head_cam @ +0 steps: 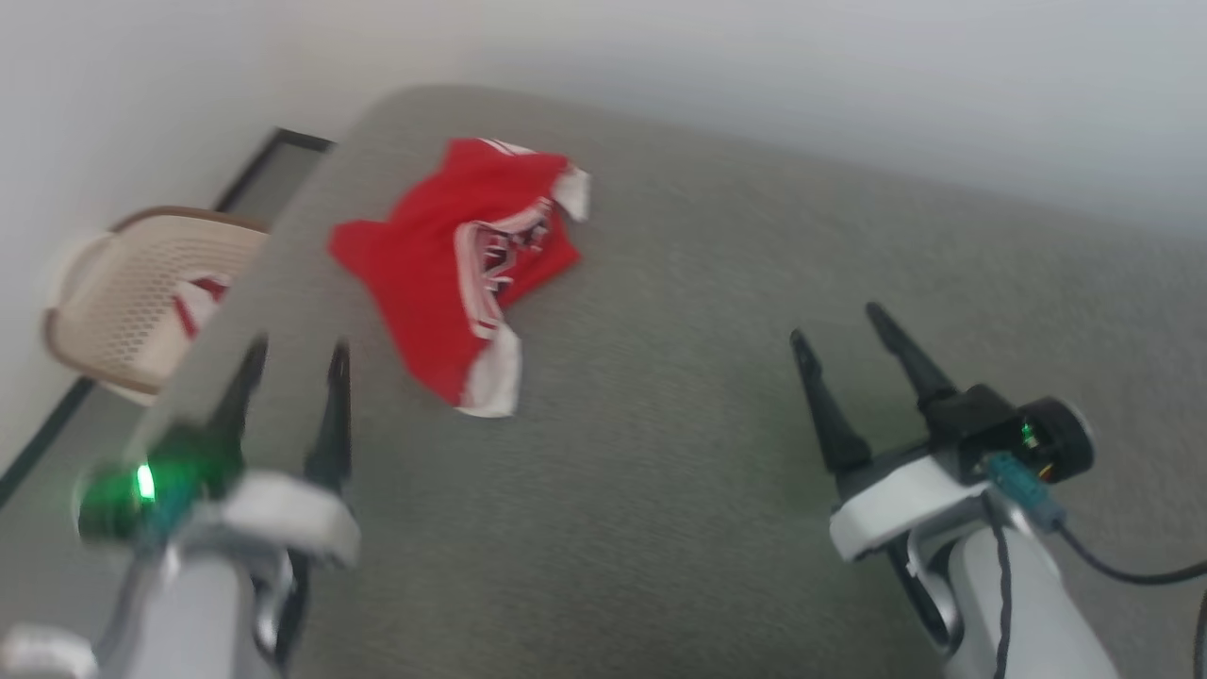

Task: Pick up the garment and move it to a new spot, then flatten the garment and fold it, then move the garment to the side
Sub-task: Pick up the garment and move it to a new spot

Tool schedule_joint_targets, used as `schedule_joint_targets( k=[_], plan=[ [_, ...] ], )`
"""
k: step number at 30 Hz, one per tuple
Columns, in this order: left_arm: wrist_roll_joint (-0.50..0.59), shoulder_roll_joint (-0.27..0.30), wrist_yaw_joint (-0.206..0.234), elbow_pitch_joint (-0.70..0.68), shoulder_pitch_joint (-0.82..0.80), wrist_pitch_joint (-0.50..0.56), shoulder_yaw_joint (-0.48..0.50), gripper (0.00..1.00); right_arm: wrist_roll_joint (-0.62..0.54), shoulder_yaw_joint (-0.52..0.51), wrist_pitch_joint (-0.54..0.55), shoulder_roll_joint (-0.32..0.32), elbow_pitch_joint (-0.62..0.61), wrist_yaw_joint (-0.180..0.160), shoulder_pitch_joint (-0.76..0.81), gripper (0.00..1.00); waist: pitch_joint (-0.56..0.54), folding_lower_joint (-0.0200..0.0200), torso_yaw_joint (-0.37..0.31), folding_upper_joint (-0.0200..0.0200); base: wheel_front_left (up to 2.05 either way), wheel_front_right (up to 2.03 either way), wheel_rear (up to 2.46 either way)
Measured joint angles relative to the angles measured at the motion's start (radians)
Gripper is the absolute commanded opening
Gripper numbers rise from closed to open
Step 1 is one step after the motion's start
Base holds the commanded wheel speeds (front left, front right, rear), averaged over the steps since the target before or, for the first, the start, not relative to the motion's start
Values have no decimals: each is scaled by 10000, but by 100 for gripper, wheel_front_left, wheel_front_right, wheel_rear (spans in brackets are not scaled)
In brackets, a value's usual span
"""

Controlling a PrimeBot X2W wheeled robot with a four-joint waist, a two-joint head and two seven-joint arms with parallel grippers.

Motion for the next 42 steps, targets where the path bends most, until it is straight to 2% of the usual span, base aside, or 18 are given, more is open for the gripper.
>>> schedule_joint_targets(
  k=[5, 9, 12, 18, 20, 22, 24, 31, 32, 33, 34, 35, 36, 42],
  plan=[
    [-297, 1137, -161, 1732, -2436, 36, -874, 100, -81, -224, 0, -73, -128, 0, -351, 100, 746, 0, -798, 0, 0, 0, 0],
    [-1735, 2211, -165, 3147, -4272, 790, -2263, 100, -86, -272, 0, -52, -249, 0, -621, 100, 1334, 0, -1504, 0, 0, 0, 0],
    [-3154, 3114, -163, 4004, -5210, 1785, -2993, 100, -77, -322, 0, -27, -349, 0, -779, 100, 1723, 0, -2062, 0, 0, 0, 0],
    [-5925, 4312, -165, 4587, -6039, 5409, -4938, 100, -61, -541, 0, 10, -451, 0, -942, 100, 2396, 0, -3015, 0, 0, 0, 0],
    [-6567, 4775, -165, 4742, -6310, 6148, -5158, 100, -63, -558, 0, 23, -523, 0, -1052, 100, 2638, 0, -3227, 0, 0, 0, 0],
    [-6713, 5229, -165, 4961, -6609, 6596, -5396, 100, -65, -556, 0, 36, -593, 0, -1153, 100, 2899, 0, -3401, 0, 0, 0, 0],
    [-6794, 5494, -165, 5269, -6889, 6857, -5595, 100, -88, -537, 0, 52, -686, 0, -1331, 100, 3187, 0, -3546, 0, 0, 0, 0],
    [-7198, 5730, -167, 6036, -7761, 7221, -6151, 100, -186, -462, 0, 63, -765, 0, -1638, 100, 4071, 0, -3941, 0, 0, 0, 0],
    [-7277, 5770, -167, 6098, -7835, 7221, -6222, 96, -190, -449, 0, 65, -765, 0, -1643, 100, 4139, 0, -3989, 0, 0, 0, 0],
    [-7327, 5802, -167, 6144, -7866, 7219, -6297, 76, -199, -428, 0, 69, -761, 0, -1643, 100, 4178, 0, -4039, 0, 0, 0, 0],
    [-7400, 5823, -165, 6174, -7894, 7217, -6378, 51, -199, -405, 0, 67, -761, 0, -1643, 100, 4192, 0, -4075, 1, 0, 0, 0],
    [-7480, 5833, -165, 6180, -7914, 7158, -6485, 33, -199, -387, 0, 65, -757, 0, -1643, 100, 4178, 0, -4090, 0, 0, 0, 0],
    [-7480, 5833, -165, 6180, -7914, 7158, -6485, 0, -199, -387, 0, 65, -757, 0, -1643, 100, 4178, 0, -4090, 0, 0, 0, 0],
    [-7438, 5731, -150, 6426, -7844, 5706, -7173, 0, -174, -337, 0, 81, -709, 0, -1580, 100, 3664, 0, -4042, 0, 0, 0, 0]
  ],
)
